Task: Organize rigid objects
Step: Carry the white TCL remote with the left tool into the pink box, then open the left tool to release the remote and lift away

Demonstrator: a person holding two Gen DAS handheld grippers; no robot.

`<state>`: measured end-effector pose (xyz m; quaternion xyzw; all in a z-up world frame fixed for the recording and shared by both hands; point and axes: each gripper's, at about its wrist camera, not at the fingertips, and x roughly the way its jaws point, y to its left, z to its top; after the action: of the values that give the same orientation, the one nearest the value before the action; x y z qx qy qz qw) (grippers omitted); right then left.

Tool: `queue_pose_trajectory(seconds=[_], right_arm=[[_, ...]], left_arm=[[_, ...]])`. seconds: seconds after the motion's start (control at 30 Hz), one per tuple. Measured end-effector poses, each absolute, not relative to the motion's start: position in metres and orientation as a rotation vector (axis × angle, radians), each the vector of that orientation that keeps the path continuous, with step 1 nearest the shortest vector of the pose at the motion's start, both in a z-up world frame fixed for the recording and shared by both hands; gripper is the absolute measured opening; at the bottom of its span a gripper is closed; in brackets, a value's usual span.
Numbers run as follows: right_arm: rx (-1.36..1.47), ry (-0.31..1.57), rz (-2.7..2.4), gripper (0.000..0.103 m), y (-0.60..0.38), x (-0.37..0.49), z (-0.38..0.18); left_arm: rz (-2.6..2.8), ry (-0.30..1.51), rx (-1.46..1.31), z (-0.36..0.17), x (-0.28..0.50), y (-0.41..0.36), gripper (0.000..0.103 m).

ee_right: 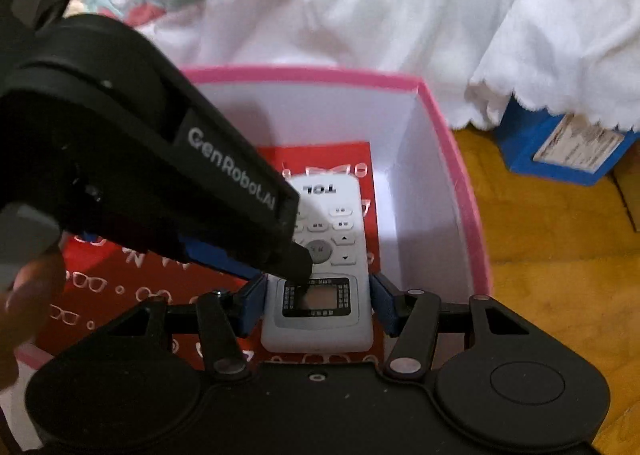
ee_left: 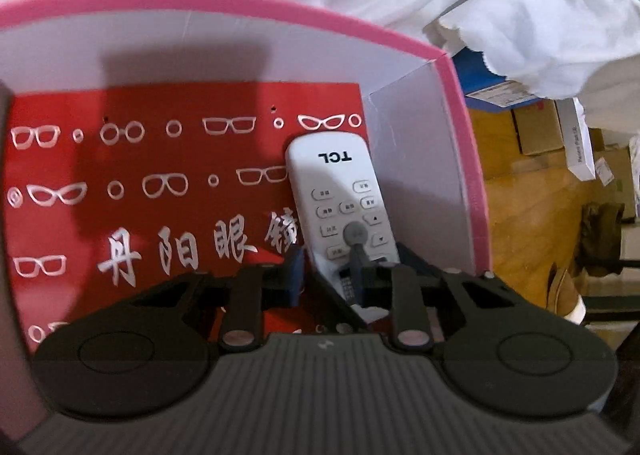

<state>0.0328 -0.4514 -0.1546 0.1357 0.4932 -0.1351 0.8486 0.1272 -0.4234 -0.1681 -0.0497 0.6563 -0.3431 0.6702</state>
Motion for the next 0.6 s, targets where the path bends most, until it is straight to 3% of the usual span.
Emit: queue_pose_trajectory(seconds=[0.3,0.4,0.6], right_arm=[[0.384,1.092,-0.312,0.060,-0.460,0.038,-0.168],[0.418,1.049,-0.294,0.066,-0.456,0.025,-0.150],[0.290,0.925,-0.200,0.067,-0.426,-0.005,-0.083]], left_arm=[[-0.740,1.467,-0.004,-0.172,0.120,-0.440,0.022],[-0.752,1.423,0.040,-0.152,0.119,-0.430,0.030],[-0.839,1.246,0.209,-0.084,0.101,-0.393,0.039]])
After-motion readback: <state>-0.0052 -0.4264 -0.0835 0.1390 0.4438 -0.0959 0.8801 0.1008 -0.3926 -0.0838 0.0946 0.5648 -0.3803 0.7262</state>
